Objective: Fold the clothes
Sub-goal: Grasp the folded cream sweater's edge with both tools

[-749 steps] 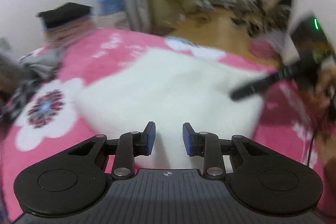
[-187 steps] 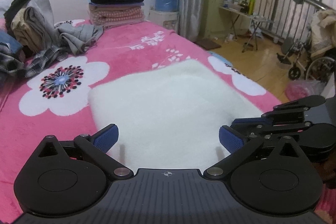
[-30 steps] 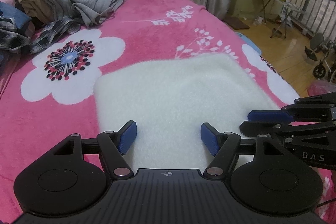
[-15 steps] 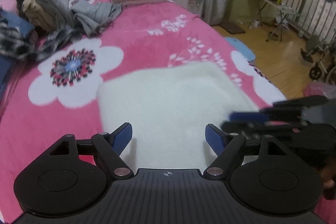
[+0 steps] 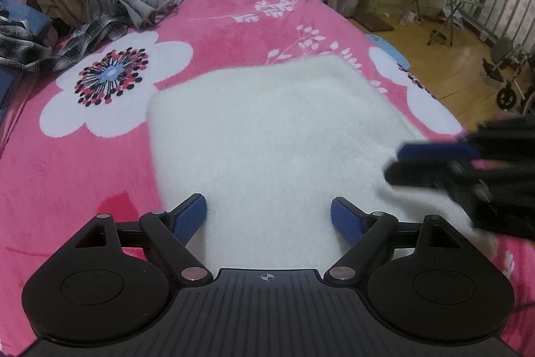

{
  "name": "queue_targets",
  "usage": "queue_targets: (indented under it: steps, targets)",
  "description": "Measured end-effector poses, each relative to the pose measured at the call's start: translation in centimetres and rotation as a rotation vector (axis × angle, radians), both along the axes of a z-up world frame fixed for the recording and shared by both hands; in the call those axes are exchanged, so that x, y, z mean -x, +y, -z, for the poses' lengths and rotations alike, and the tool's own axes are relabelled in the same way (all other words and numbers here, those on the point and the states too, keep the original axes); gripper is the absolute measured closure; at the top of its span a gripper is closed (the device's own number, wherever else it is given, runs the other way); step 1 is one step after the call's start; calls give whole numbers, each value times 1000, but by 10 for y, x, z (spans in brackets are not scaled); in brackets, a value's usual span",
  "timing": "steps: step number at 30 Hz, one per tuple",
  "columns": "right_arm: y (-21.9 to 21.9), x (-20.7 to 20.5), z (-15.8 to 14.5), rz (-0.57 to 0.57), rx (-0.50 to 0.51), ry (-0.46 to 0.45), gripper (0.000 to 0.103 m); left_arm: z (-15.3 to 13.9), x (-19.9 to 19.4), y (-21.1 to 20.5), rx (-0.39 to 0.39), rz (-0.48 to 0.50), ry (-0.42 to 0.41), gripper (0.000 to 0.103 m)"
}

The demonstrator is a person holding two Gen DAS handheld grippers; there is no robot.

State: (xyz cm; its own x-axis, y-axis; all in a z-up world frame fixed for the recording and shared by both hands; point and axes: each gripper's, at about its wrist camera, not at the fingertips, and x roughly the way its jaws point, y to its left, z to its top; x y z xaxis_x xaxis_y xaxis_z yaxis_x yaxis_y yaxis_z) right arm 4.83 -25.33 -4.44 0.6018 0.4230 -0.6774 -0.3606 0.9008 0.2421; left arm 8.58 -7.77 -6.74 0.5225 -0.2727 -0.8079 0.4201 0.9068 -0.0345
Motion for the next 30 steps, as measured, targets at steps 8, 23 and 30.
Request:
queue_targets:
  steps: [8, 23, 30]
  targets:
    - [10, 18, 21, -26, 85, 25, 84, 1, 2, -3, -12, 3, -7, 18]
    - [29, 66, 32, -172, 194, -44, 84, 1, 2, -1, -8, 4, -7, 18]
    - [-16, 59, 13, -30, -49, -18, 79, -12, 7, 37, 132, -12, -77, 14]
